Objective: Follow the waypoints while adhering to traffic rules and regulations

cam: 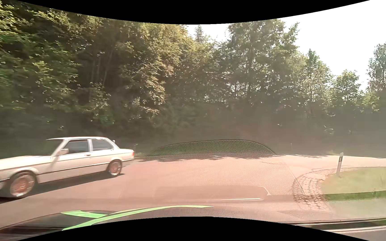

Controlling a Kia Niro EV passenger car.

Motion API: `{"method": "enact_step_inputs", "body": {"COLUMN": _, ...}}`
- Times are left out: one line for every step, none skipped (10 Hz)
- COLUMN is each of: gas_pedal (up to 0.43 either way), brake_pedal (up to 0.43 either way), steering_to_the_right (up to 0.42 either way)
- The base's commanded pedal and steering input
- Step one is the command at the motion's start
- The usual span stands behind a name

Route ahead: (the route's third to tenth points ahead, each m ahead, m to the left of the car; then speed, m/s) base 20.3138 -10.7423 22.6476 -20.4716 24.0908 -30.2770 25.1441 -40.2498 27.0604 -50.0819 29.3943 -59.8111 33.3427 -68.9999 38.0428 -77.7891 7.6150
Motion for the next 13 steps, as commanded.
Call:
{"method": "enact_step_inputs", "body": {"gas_pedal": 0.039, "brake_pedal": 0.000, "steering_to_the_right": 0.195}}
{"method": "enact_step_inputs", "body": {"gas_pedal": 0.039, "brake_pedal": 0.000, "steering_to_the_right": 0.204}}
{"method": "enact_step_inputs", "body": {"gas_pedal": 0.047, "brake_pedal": 0.000, "steering_to_the_right": 0.212}}
{"method": "enact_step_inputs", "body": {"gas_pedal": 0.047, "brake_pedal": 0.000, "steering_to_the_right": 0.222}}
{"method": "enact_step_inputs", "body": {"gas_pedal": 0.047, "brake_pedal": 0.000, "steering_to_the_right": 0.231}}
{"method": "enact_step_inputs", "body": {"gas_pedal": 0.047, "brake_pedal": 0.000, "steering_to_the_right": 0.238}}
{"method": "enact_step_inputs", "body": {"gas_pedal": 0.047, "brake_pedal": 0.000, "steering_to_the_right": 0.248}}
{"method": "enact_step_inputs", "body": {"gas_pedal": 0.047, "brake_pedal": 0.000, "steering_to_the_right": 0.256}}
{"method": "enact_step_inputs", "body": {"gas_pedal": 0.047, "brake_pedal": 0.000, "steering_to_the_right": 0.268}}
{"method": "enact_step_inputs", "body": {"gas_pedal": 0.047, "brake_pedal": 0.000, "steering_to_the_right": 0.282}}
{"method": "enact_step_inputs", "body": {"gas_pedal": 0.047, "brake_pedal": 0.000, "steering_to_the_right": 0.291}}
{"method": "enact_step_inputs", "body": {"gas_pedal": 0.059, "brake_pedal": 0.000, "steering_to_the_right": 0.292}}
{"method": "enact_step_inputs", "body": {"gas_pedal": 0.067, "brake_pedal": 0.000, "steering_to_the_right": 0.292}}
